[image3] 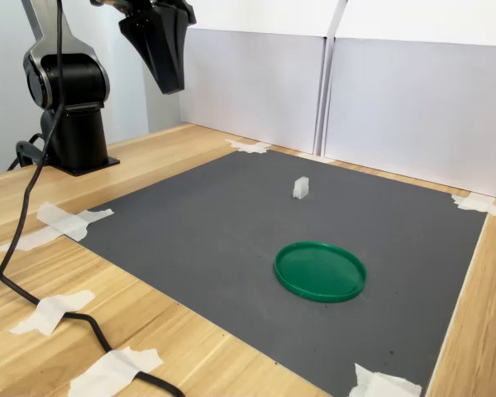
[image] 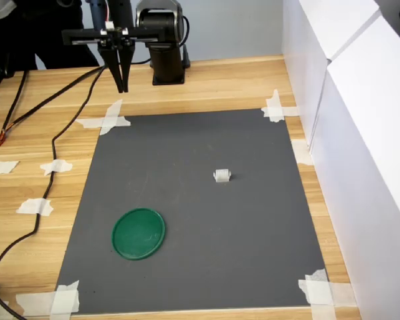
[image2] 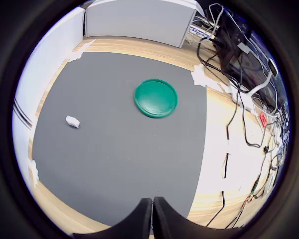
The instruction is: Grasp a white terminal and put it on the green lid.
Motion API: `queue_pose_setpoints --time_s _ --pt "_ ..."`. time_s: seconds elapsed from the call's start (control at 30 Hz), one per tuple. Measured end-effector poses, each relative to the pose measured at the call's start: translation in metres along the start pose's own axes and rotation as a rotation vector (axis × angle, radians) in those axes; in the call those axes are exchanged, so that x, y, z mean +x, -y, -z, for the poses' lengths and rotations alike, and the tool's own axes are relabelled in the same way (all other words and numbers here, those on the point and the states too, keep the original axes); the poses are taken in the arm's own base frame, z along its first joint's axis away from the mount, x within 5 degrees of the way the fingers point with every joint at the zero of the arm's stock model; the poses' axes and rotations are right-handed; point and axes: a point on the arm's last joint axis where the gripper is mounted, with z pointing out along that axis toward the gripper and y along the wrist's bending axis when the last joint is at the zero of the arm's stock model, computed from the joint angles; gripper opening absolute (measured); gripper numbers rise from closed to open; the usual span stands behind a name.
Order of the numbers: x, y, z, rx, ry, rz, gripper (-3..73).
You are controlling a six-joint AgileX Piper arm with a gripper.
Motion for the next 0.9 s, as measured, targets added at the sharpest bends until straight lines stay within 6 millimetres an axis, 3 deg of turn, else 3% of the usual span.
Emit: queue_pose_setpoints --time_s 0.17,0.4,0.53,0.63,0.9 --pt "-0.014 -0.005 -0.005 -0.131 -0.008 0.056 8.5" --pt "-0.036 -0.006 -0.006 -0.237 -0.023 0.076 40.9" --pt "-0.051 -0.021 -0.013 -0.276 -0.085 0.147 54.9" --pt "-0.064 -0.034 -0.018 -0.292 -0.11 0.176 59.3" --pt "-0.091 -0.074 -0.04 -0.328 -0.166 0.235 60.5"
